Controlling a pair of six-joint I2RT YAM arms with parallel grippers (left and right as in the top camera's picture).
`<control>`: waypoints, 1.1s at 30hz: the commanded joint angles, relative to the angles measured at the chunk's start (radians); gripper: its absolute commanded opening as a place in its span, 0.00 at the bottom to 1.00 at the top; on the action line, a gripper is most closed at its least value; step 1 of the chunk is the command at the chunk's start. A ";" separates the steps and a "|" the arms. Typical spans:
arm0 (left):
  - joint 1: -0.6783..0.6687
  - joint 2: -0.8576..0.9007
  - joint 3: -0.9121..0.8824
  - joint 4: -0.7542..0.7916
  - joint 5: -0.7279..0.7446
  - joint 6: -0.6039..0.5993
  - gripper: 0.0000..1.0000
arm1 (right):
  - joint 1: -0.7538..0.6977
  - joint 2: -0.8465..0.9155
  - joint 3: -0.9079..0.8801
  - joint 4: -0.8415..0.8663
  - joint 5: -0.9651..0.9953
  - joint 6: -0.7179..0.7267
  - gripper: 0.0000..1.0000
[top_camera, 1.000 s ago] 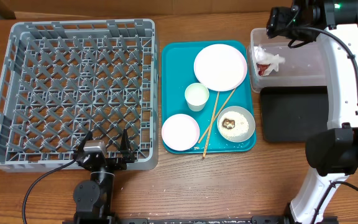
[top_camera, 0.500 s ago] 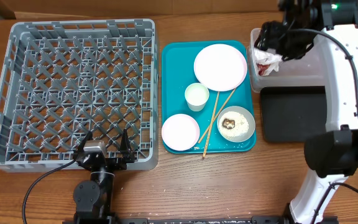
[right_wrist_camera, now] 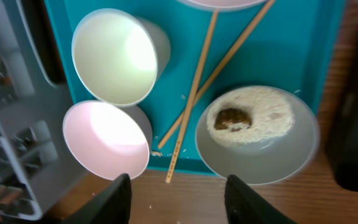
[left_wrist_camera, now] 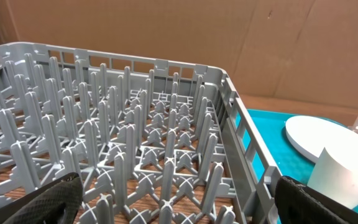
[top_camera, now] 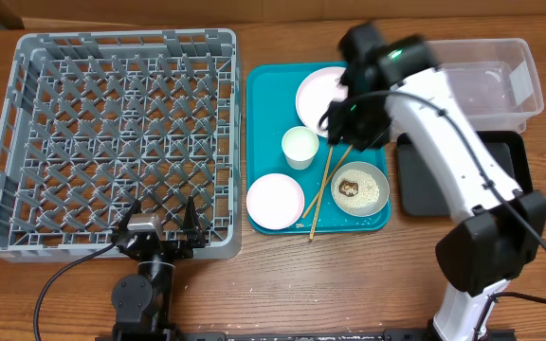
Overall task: Sort waste into correct bins and load items into the dishwasher
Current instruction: 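Move the right gripper to the grey bowl and grasp its rim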
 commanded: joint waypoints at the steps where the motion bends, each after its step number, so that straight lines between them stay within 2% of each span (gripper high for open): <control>1: 0.004 -0.009 -0.004 0.002 0.008 0.019 1.00 | 0.036 -0.013 -0.106 0.048 0.045 0.021 0.45; 9: 0.004 -0.009 -0.004 0.002 0.008 0.019 1.00 | 0.165 -0.014 -0.266 0.109 0.250 0.073 0.42; 25: 0.004 -0.009 -0.004 0.001 0.008 0.019 1.00 | 0.190 -0.014 -0.438 0.266 0.259 0.072 0.38; 32: 0.004 -0.009 -0.004 0.002 0.008 0.019 1.00 | 0.190 -0.014 -0.488 0.316 0.258 0.074 0.25; 33: 0.004 -0.009 -0.004 0.002 0.008 0.019 1.00 | 0.190 -0.014 -0.499 0.324 0.258 0.074 0.20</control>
